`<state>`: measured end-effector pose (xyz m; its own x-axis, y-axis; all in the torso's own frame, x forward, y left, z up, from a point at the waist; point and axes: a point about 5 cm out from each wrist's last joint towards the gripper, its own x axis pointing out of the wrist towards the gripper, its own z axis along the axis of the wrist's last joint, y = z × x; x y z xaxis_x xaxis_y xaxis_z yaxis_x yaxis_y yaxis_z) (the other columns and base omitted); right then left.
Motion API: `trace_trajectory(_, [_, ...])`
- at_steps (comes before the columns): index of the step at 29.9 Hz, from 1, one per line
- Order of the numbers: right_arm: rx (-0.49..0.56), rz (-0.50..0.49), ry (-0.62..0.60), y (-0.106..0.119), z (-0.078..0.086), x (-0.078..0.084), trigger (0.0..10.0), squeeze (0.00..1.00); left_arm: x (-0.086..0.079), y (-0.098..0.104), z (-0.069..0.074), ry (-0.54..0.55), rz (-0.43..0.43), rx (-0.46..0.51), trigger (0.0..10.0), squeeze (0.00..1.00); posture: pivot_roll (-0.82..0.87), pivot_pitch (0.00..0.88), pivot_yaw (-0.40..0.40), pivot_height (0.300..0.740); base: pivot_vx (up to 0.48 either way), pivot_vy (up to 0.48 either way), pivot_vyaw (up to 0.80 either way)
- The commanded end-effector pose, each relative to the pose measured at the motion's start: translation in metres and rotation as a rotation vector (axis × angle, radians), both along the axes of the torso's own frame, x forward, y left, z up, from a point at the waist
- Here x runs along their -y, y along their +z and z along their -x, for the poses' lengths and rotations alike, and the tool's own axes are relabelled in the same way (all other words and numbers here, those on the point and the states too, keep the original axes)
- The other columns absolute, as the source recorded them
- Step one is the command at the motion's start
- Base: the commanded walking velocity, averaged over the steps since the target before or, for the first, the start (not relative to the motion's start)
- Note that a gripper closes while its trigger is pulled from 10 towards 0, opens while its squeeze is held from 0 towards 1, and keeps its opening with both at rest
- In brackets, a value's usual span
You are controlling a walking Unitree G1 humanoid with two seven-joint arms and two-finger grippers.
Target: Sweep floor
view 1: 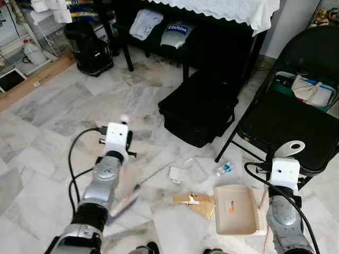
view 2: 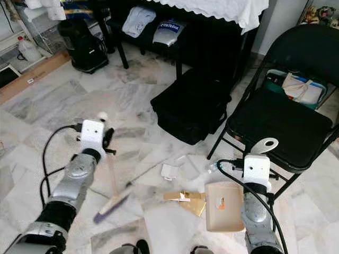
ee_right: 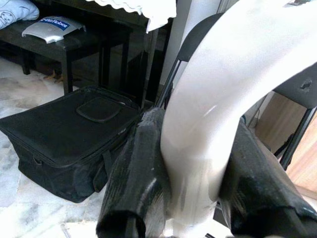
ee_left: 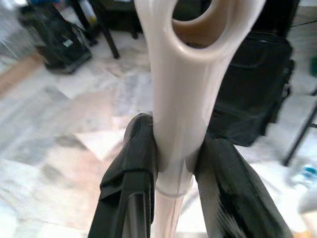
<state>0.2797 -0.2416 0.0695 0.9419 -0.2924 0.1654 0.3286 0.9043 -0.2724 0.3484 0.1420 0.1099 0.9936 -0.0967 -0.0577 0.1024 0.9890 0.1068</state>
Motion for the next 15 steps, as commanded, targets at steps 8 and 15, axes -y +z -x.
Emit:
trace_trajectory(8, [-0.038,-0.022,0.009,-0.011,0.008,-0.006,10.0,0.00,0.013,-0.005,0.000,-0.006,0.200,-0.059,10.0,0.00,-0.09,0.192,0.099,0.740,0.000,0.000,0.00])
trace_trajectory(15, [-0.037,-0.024,0.019,-0.010,0.007,-0.008,10.0,0.00,0.024,0.001,-0.003,-0.054,0.310,-0.094,10.0,0.00,-0.09,0.191,0.099,0.740,0.000,0.000,0.00])
